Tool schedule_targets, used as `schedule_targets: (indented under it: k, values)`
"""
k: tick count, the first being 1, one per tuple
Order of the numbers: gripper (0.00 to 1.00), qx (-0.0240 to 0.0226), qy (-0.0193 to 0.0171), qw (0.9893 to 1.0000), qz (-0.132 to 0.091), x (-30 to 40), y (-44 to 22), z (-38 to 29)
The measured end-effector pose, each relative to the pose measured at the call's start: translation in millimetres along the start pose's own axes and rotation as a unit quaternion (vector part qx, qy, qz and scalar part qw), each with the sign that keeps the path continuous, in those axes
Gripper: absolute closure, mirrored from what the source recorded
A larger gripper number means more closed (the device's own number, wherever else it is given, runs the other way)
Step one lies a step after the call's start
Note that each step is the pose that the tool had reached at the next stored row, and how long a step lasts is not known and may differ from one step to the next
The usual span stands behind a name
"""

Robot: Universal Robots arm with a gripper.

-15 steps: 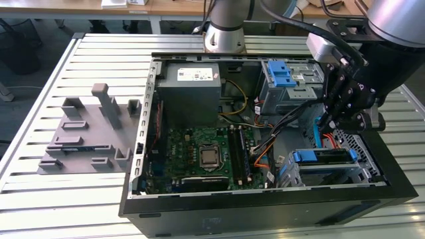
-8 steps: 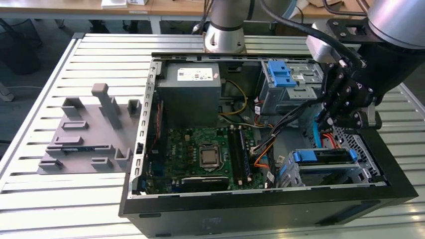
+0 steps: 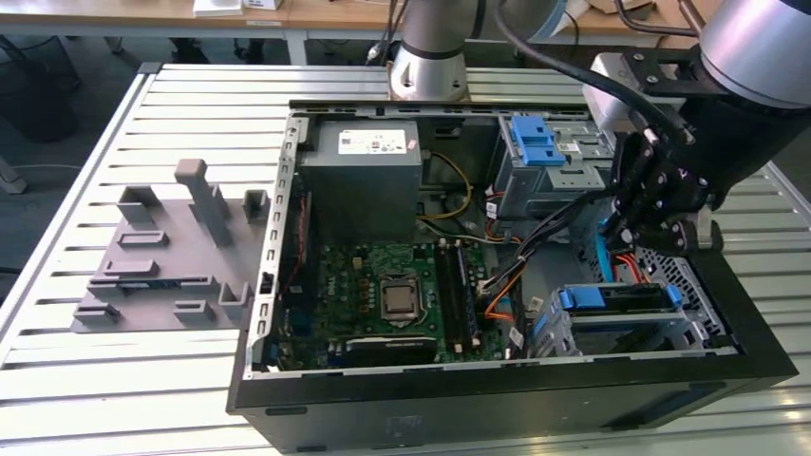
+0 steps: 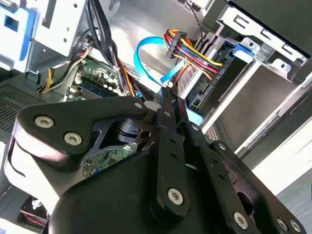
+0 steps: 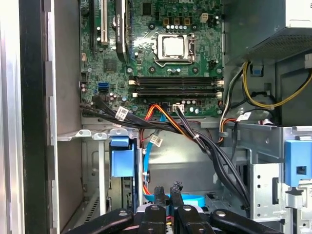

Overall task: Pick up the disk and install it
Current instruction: 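Insert the second disk wire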

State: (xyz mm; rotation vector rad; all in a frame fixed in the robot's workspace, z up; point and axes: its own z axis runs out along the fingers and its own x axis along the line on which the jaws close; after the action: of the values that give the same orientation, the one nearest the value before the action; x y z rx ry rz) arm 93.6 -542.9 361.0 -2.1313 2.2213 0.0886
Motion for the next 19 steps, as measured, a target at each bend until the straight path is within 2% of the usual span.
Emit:
schedule_targets:
  k: [6, 7, 10, 14, 19]
  values:
    - [0.84, 0.0000, 0.0007, 1.0000, 0.000, 8.1, -0.4, 3.1]
    - [0.84, 0.0001, 0.0020, 1.0000, 0.000, 8.6, -0.4, 3.5]
    - [0.84, 0.0004, 0.0106, 0.9999, 0.001, 8.9, -0.6, 5.1]
    - [0.84, -0.0010, 0.0113, 0.9999, 0.001, 9.4, -3.7, 10.5]
    - [0.84, -0.0036, 0.0115, 0.9999, 0.002, 10.6, -4.1, 12.9]
